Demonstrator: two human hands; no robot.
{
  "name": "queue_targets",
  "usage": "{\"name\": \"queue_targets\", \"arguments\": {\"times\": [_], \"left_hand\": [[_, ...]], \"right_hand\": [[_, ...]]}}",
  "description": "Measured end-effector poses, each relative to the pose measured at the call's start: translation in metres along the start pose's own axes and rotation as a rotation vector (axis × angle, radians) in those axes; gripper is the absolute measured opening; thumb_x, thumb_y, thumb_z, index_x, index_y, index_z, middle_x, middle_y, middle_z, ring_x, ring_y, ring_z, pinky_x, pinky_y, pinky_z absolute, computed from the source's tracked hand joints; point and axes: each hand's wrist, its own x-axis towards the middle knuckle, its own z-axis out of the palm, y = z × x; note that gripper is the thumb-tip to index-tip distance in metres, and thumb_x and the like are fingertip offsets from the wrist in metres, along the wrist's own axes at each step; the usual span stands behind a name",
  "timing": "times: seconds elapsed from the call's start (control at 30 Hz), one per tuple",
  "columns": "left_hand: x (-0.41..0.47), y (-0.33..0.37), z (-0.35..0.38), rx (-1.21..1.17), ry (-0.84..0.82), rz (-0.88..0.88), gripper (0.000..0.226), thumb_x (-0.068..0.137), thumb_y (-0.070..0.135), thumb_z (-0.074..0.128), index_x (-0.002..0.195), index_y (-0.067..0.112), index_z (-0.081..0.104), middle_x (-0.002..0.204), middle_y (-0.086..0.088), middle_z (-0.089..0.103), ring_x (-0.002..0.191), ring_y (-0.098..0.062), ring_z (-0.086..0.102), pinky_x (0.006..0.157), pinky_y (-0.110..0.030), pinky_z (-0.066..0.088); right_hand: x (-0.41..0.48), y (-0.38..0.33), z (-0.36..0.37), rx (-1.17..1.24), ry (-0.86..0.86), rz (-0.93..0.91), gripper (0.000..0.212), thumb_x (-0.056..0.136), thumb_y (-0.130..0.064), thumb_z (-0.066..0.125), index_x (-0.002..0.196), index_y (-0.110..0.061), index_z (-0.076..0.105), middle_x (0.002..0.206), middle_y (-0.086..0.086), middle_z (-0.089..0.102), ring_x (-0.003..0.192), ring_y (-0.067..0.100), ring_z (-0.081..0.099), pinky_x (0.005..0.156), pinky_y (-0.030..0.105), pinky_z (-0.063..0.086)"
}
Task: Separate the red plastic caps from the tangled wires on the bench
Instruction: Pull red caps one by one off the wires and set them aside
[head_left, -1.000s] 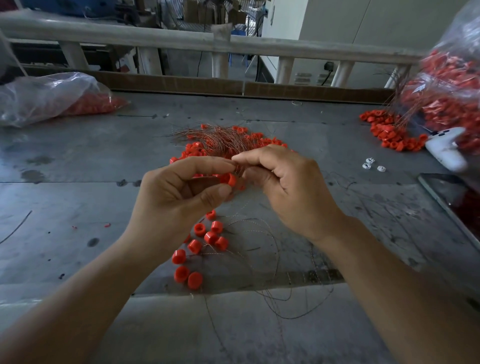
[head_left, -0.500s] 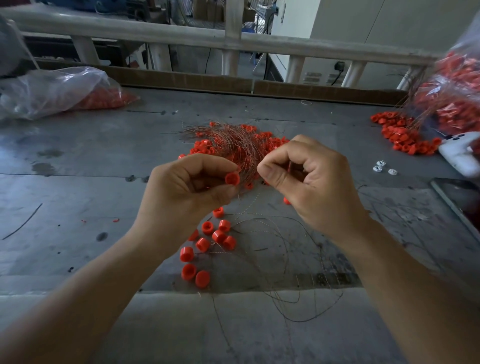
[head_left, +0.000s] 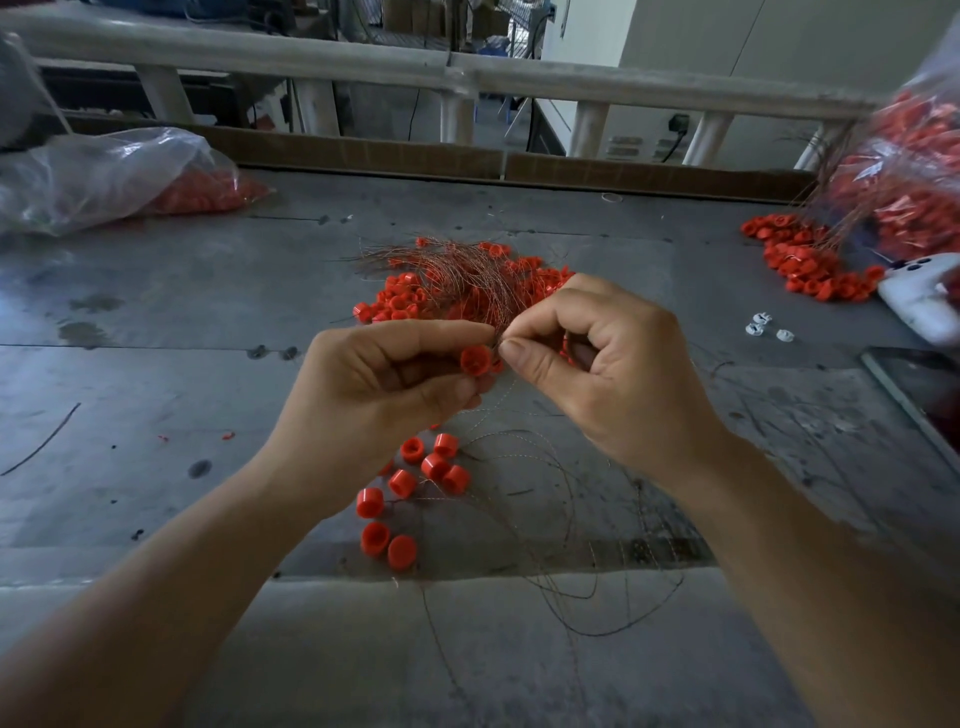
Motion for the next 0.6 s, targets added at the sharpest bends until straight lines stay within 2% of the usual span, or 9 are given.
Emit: {"name": "queue_targets", "arguments": {"times": [0.2, 0.37, 0.43, 0.53, 0.6], "left_hand": [[0.0015, -0.0032, -0.0043, -0.084, 0.002, -0.049, 0.035, 0.058, 0.01, 0.064, 0.089, 0.022, 0.071, 0.08, 0.002, 0.074, 0.073, -0.01, 0.07, 0.065, -0.014, 0.052], [0.0027, -0.0032, -0.0077, -0.144, -0.044, -0.06, 0.033, 0.061, 0.015, 0.069, 0.093, 0.023, 0.071, 0.083, 0.003, 0.074, 0.075, -0.01, 0.069, 0.065, -0.015, 0.052], [0.0029, -0.0031, -0.008, -0.159, -0.052, -0.06, 0.032, 0.065, 0.01, 0.067, 0.094, 0.022, 0.072, 0.081, 0.003, 0.073, 0.075, -0.009, 0.069, 0.065, -0.015, 0.052], [0.0027, -0.0023, -0.0068, -0.168, -0.05, -0.061, 0.024, 0.065, 0.015, 0.07, 0.087, 0.024, 0.075, 0.079, 0.003, 0.073, 0.073, -0.009, 0.069, 0.065, -0.015, 0.052], [0.0023, -0.002, -0.0064, -0.167, -0.038, -0.068, 0.027, 0.062, 0.016, 0.066, 0.085, 0.026, 0.075, 0.077, 0.003, 0.073, 0.073, -0.009, 0.069, 0.065, -0.015, 0.052]], "right_hand": [[-0.0002, -0.0004, -0.0007, -0.037, -0.007, -0.01, 0.008, 0.079, -0.013, 0.064, 0.075, -0.008, 0.068, 0.07, -0.017, 0.048, 0.06, -0.008, 0.047, 0.055, 0.006, 0.033], [0.0, -0.0003, -0.0008, -0.056, -0.019, -0.006, 0.006, 0.079, -0.011, 0.065, 0.075, -0.007, 0.068, 0.07, -0.017, 0.046, 0.06, -0.007, 0.046, 0.055, 0.006, 0.034], [0.0001, -0.0003, -0.0012, -0.064, -0.022, -0.004, 0.006, 0.079, -0.01, 0.066, 0.074, -0.007, 0.068, 0.07, -0.017, 0.046, 0.06, -0.007, 0.046, 0.055, 0.006, 0.034], [0.0001, -0.0004, -0.0009, -0.073, -0.025, -0.008, 0.006, 0.078, -0.01, 0.065, 0.074, -0.007, 0.068, 0.069, -0.016, 0.046, 0.06, -0.008, 0.045, 0.056, 0.006, 0.034], [-0.0002, -0.0001, -0.0006, -0.077, -0.022, -0.01, 0.006, 0.079, -0.01, 0.065, 0.074, -0.007, 0.068, 0.069, -0.016, 0.046, 0.06, -0.007, 0.045, 0.056, 0.006, 0.034]]}}
